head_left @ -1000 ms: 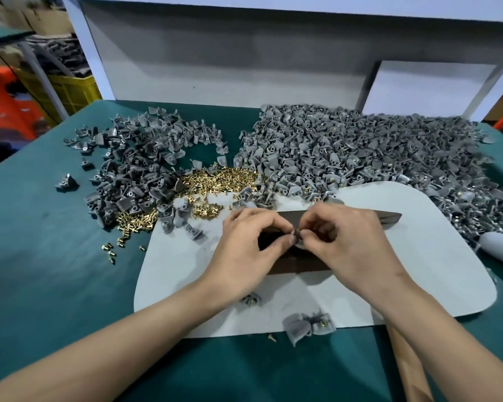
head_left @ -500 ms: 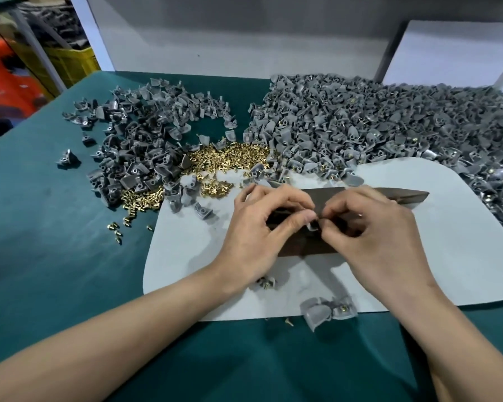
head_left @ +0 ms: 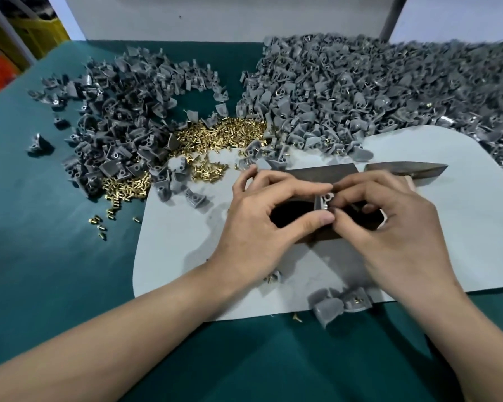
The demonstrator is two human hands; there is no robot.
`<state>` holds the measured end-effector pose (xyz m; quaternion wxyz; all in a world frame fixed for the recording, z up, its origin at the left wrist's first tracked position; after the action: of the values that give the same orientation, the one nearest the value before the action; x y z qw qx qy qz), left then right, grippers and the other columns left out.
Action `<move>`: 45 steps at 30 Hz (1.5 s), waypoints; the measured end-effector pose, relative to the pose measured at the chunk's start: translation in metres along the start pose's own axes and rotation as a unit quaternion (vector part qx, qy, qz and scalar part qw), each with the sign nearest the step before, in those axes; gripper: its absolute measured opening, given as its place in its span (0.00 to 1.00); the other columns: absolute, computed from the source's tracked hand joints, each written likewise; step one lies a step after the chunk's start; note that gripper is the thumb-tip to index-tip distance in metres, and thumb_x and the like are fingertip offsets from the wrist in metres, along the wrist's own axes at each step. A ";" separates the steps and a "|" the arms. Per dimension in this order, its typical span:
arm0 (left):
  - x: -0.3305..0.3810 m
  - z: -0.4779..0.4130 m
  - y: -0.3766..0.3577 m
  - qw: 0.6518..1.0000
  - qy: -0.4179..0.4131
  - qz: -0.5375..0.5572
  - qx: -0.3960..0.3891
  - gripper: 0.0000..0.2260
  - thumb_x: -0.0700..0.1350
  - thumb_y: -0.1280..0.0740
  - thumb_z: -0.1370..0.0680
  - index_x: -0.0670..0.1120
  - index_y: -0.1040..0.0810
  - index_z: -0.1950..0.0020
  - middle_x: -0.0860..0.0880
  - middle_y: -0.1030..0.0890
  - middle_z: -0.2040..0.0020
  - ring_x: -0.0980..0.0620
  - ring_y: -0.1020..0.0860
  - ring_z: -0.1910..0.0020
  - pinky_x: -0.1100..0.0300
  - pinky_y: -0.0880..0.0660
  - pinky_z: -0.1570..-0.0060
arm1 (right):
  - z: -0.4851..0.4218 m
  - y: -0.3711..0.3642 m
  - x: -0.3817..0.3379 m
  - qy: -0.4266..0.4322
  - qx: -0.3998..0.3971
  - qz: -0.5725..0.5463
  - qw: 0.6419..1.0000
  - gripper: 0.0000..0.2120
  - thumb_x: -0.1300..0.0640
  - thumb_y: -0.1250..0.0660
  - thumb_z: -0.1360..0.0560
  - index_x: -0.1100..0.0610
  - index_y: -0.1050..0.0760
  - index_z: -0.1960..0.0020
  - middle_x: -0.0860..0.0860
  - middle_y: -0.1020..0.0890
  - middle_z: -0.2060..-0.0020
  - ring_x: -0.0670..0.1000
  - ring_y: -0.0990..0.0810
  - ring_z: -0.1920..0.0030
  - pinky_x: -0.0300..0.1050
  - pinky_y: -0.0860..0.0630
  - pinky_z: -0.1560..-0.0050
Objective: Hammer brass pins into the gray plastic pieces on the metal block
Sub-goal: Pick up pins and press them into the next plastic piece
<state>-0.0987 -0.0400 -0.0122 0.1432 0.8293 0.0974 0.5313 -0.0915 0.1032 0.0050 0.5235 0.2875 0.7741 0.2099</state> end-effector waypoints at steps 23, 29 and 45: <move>-0.002 -0.005 -0.002 1.000 0.010 -0.010 -0.020 0.15 0.53 0.26 0.33 0.57 0.20 0.48 0.59 0.17 0.53 0.60 0.23 0.46 0.47 0.44 0.27 | 0.000 -0.001 0.021 -0.059 0.004 -0.113 0.992 0.04 0.47 0.29 0.36 0.43 0.19 0.61 0.39 0.19 0.55 0.42 0.22 0.48 0.50 0.27 0.43; -0.001 -0.006 -0.001 1.000 0.012 -0.006 -0.016 0.14 0.54 0.26 0.34 0.58 0.21 0.50 0.61 0.18 0.53 0.59 0.21 0.47 0.49 0.44 0.27 | 0.000 -0.001 0.020 -0.060 -0.001 -0.112 0.992 0.02 0.50 0.28 0.35 0.44 0.19 0.62 0.39 0.18 0.55 0.43 0.21 0.47 0.54 0.29 0.38; -0.001 -0.007 -0.002 1.000 0.001 -0.001 -0.020 0.13 0.53 0.26 0.34 0.56 0.20 0.51 0.65 0.21 0.54 0.59 0.22 0.48 0.49 0.45 0.28 | -0.003 -0.001 0.014 -0.067 -0.026 -0.123 0.990 0.09 0.44 0.31 0.37 0.45 0.18 0.60 0.39 0.17 0.55 0.43 0.21 0.47 0.62 0.37 0.33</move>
<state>-0.1055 -0.0376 -0.0111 0.1602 0.8256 0.0875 0.5339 -0.0988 0.1117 -0.0045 0.6033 0.1893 0.7612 0.1443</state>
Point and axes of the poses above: each hand's wrist, its own z-axis away from the middle knuckle, its own y-axis out of the back of the hand, x = y × z, the point moved 7 cm from there along -z, towards the middle knuckle
